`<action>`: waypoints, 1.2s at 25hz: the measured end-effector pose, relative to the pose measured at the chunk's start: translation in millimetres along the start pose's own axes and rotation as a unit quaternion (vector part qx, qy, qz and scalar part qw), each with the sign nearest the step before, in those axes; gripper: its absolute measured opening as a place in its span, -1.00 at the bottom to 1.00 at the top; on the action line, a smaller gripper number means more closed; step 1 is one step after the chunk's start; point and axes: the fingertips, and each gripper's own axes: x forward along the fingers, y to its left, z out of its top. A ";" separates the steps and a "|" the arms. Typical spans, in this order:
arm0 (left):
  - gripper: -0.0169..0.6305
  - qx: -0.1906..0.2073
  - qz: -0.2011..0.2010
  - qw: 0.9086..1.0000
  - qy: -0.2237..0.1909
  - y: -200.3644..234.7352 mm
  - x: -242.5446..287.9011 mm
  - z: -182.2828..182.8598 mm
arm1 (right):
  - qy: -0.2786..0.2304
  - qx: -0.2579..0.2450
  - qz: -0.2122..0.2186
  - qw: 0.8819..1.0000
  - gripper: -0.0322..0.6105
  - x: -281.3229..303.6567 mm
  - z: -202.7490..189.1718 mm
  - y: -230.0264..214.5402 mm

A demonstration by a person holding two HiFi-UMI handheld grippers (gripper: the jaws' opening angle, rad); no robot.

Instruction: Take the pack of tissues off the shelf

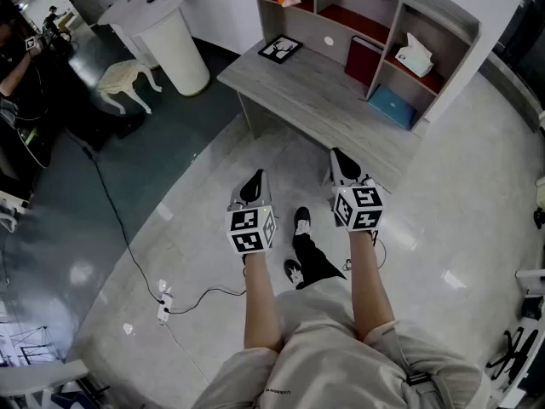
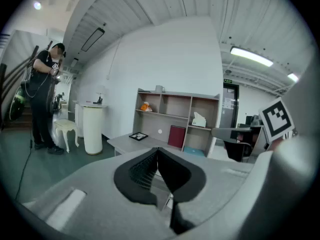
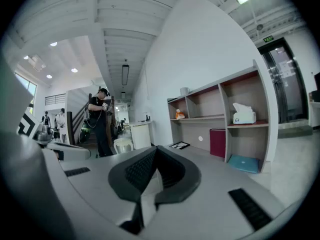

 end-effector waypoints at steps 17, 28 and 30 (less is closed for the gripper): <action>-0.92 0.004 0.004 0.999 -0.036 12.2 4.0 32.9 | 0.005 0.013 0.015 1.000 -0.85 -2.2 13.2 -13.7; -0.92 0.010 -0.016 1.000 -0.002 24.7 68.0 31.5 | 0.036 0.070 0.004 0.997 -0.85 56.7 9.7 -47.4; -0.92 0.013 -0.016 1.000 0.001 35.8 80.0 37.0 | 0.038 0.075 0.002 0.996 -0.85 74.5 11.7 -48.7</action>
